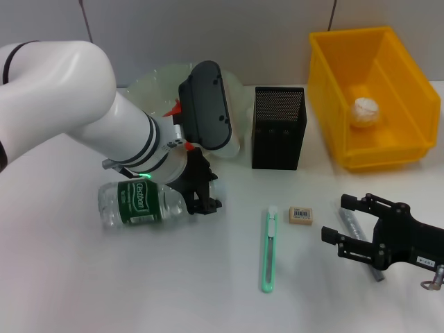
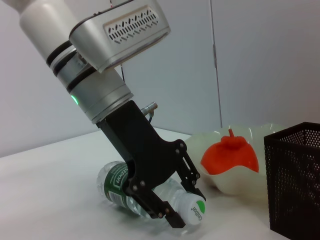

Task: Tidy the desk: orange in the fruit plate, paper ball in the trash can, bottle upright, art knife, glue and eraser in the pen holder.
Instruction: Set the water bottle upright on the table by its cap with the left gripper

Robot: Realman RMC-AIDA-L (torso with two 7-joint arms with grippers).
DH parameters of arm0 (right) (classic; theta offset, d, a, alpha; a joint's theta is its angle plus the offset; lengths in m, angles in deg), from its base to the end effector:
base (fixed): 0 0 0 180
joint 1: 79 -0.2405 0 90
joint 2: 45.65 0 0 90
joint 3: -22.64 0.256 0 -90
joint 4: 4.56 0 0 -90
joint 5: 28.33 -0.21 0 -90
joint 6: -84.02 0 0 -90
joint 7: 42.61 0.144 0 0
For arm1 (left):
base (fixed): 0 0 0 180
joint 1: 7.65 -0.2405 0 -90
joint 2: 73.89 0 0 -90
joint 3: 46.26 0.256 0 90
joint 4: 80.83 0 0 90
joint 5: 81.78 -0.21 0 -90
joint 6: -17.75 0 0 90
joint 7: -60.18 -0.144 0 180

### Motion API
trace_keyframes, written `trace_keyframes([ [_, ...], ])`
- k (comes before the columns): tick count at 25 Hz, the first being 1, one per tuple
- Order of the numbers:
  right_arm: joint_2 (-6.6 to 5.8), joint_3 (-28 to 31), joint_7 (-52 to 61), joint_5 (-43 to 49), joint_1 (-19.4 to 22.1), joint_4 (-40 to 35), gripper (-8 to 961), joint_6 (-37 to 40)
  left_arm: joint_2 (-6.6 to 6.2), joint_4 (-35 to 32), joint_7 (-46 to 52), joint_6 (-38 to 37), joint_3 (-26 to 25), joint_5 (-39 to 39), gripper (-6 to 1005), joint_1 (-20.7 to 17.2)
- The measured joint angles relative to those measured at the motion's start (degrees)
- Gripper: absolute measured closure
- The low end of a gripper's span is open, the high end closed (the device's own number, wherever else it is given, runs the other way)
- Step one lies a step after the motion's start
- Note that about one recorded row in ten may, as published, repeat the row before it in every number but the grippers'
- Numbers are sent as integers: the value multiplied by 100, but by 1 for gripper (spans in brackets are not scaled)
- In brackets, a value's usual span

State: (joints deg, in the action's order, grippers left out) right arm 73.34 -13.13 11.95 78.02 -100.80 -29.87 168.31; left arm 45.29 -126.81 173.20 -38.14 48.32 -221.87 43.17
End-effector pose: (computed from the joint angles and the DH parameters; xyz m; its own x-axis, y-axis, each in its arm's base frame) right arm 0.3178 0.2847 -0.0183 0.7841 -0.2156 -0.5819 -0.4747 -0.8124 -0.3387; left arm -0.1541 0.4091 -0.0916 0.9214 -0.0027 -0.3886 -0.1280 -0.9464 -0.2967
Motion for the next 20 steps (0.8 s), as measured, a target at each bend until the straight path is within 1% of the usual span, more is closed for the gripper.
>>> trace_keyframes([
  [5, -5, 0, 6, 0, 0, 0, 183, 0, -15, -212, 126, -174, -55, 13, 553, -137],
  [6, -6, 0, 9, 0, 0, 0, 183, 0, -22, -308, 154, -219, -75, 20, 553, -193],
  [7, -6, 0, 10, 0, 0, 0, 183, 0, -35, -543, 205, -339, -176, 27, 553, -329],
  [9, -7, 0, 10, 0, -2, 0, 183, 0, -40, -718, 258, -468, -315, 33, 553, -409],
  [11, -9, 0, 11, 0, -11, 0, 183, 0, -40, -718, 258, -468, -315, 33, 553, -409],
  [12, -9, 0, 11, 0, -15, 0, 183, 0, -39, -956, 308, -711, -623, 60, 553, -515],
  [14, -9, 0, 11, 0, -22, 0, 183, 0, -38, -1044, 308, -807, -789, 100, 553, -561],
  [17, -9, 0, 11, 0, -25, 0, 183, 1, -38, -1044, 308, -807, -789, 100, 554, -561],
  [19, -9, 0, 11, 0, -29, 0, 183, 4, -57, -1209, 278, -1141, -1280, 351, 554, -629],
  [20, -9, 0, 11, 0, -31, 0, 183, 9, -58, -1224, 270, -1179, -1339, 363, 554, -634],
])
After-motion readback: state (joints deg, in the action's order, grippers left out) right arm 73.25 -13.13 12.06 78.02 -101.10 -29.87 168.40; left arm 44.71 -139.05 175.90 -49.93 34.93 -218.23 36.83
